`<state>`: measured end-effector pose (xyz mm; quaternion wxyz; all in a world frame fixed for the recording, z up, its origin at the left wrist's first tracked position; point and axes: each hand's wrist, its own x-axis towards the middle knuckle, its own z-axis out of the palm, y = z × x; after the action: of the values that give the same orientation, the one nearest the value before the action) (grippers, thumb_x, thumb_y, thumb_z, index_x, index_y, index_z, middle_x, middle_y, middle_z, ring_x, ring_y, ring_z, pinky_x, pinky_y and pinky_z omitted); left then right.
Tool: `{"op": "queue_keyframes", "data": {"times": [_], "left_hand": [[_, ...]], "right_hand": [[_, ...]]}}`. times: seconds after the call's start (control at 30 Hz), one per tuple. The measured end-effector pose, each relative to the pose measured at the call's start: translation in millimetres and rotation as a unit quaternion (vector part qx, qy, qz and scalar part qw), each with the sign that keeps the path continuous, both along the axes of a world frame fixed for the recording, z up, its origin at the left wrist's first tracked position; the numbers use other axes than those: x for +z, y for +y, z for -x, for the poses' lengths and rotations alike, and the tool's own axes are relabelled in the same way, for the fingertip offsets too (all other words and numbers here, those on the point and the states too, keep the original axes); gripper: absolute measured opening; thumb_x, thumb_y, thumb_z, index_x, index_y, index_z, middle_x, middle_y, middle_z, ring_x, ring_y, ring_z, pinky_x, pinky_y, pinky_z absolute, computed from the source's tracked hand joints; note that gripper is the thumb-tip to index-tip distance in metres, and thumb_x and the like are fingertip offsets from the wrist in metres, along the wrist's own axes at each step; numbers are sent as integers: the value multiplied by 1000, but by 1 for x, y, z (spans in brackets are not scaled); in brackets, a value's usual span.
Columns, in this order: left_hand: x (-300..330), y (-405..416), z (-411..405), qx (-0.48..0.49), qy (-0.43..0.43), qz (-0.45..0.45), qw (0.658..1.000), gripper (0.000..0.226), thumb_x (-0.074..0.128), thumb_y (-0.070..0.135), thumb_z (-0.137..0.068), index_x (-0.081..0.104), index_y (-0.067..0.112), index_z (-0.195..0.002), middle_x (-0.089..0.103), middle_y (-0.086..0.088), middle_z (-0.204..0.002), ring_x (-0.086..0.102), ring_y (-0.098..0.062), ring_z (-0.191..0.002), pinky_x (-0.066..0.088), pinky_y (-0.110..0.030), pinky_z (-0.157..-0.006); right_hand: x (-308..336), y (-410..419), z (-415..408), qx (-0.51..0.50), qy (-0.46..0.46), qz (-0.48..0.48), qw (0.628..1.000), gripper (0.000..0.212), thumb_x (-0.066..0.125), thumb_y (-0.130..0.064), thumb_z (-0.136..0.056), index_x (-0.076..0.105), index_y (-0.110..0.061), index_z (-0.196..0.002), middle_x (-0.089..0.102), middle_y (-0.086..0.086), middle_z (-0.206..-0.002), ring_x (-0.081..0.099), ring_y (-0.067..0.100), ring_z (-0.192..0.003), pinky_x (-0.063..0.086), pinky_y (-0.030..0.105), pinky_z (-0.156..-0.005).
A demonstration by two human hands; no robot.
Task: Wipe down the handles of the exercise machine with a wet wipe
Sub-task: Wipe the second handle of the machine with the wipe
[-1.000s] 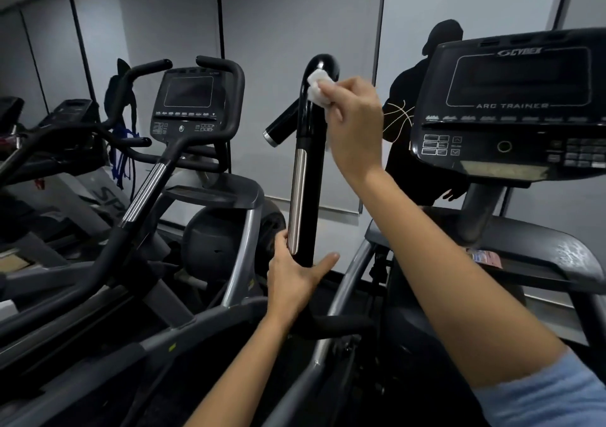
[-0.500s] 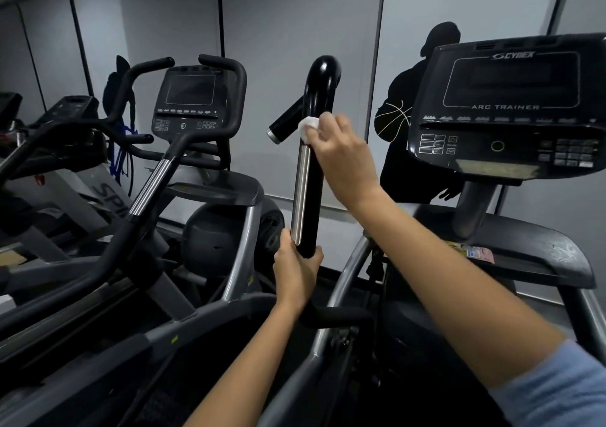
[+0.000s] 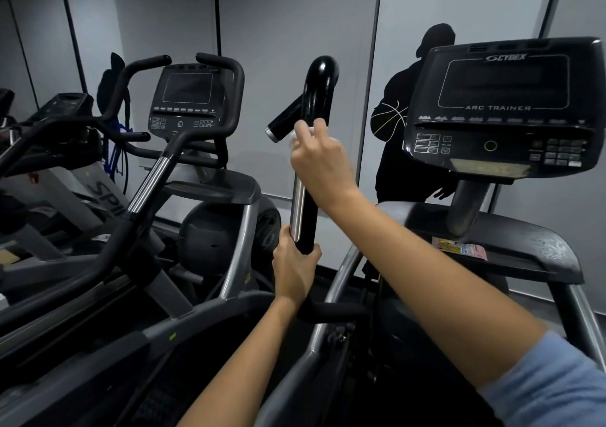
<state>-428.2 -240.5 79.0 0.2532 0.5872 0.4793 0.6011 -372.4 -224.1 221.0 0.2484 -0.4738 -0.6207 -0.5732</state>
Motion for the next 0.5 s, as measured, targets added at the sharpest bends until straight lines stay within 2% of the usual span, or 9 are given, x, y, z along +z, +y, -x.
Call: {"op": "queue_keyframes", "data": {"times": [0.07, 0.1, 0.17, 0.23, 0.33, 0.37, 0.43, 0.47, 0.5], "left_hand": [[2, -1, 1, -13, -4, -8, 1000, 32, 63, 8, -84, 34, 18, -94, 43, 14, -70, 38, 6, -58, 39, -1, -54], [1, 0, 0, -15, -2, -18, 1000, 29, 65, 12, -83, 38, 15, -94, 48, 8, -70, 39, 1, -58, 41, -6, -55], [0, -3, 0, -26, -24, -38, 999, 33, 63, 23, -78, 46, 3, -99, 58, -9, -80, 48, -13, -66, 49, -35, -61], [0, -6, 0, -23, -29, -37, 999, 39, 58, 21, -78, 49, -4, -107, 60, -13, -89, 49, -17, -77, 49, -45, -71], [4, -8, 2, -24, -25, -25, 999, 33, 65, 14, -81, 47, 0, -104, 58, -3, -88, 51, -11, -76, 47, -32, -74], [5, -7, 1, -14, -13, -16, 1000, 30, 66, 11, -82, 46, 3, -103, 56, 1, -86, 50, -9, -74, 46, -29, -74], [4, -5, 0, -12, -9, 11, 1000, 33, 63, 9, -84, 44, 5, -111, 54, 1, -91, 54, -13, -82, 44, -25, -76], [4, -4, 1, -16, -11, 15, 1000, 34, 63, 9, -84, 43, 5, -112, 54, -1, -94, 55, -16, -87, 42, -24, -76], [5, -4, 1, -14, 0, 13, 1000, 35, 64, 11, -84, 43, 5, -112, 56, -4, -96, 56, -19, -89, 41, -25, -76]], "right_hand": [[-14, -1, 3, 2, -9, -11, 1000, 44, 33, 13, -78, 71, -5, -66, 63, 6, -74, 62, 23, -69, 43, 24, -47], [-29, -4, 3, 4, -29, -21, 999, 50, 27, 17, -80, 73, -2, -71, 65, 11, -79, 62, 25, -72, 47, 27, -51], [-61, -16, 1, 9, -60, -5, 998, 59, 17, 19, -83, 72, 1, -74, 66, 17, -87, 63, 29, -77, 52, 30, -57], [-77, -24, -1, 16, -57, 31, 998, 49, 27, 13, -81, 73, -3, -73, 66, 14, -87, 64, 28, -80, 51, 29, -58], [-54, -17, -1, 23, -22, 42, 999, 43, 33, 4, -75, 72, -11, -66, 63, 3, -75, 63, 21, -72, 44, 24, -47], [-39, -14, 1, 14, -7, 30, 999, 44, 32, 6, -74, 70, -12, -61, 62, 2, -72, 61, 20, -68, 39, 23, -43], [-8, -7, 8, 0, 38, 36, 999, 50, 24, 14, -69, 63, -11, -50, 58, 1, -66, 58, 19, -62, 30, 20, -39], [1, -5, 8, 7, 54, 35, 998, 54, 20, 17, -69, 61, -10, -48, 58, 2, -66, 58, 20, -62, 30, 19, -39], [-1, -4, 7, 6, 46, 22, 999, 55, 18, 18, -71, 62, -8, -49, 59, 4, -68, 59, 23, -64, 37, 21, -41]]}}
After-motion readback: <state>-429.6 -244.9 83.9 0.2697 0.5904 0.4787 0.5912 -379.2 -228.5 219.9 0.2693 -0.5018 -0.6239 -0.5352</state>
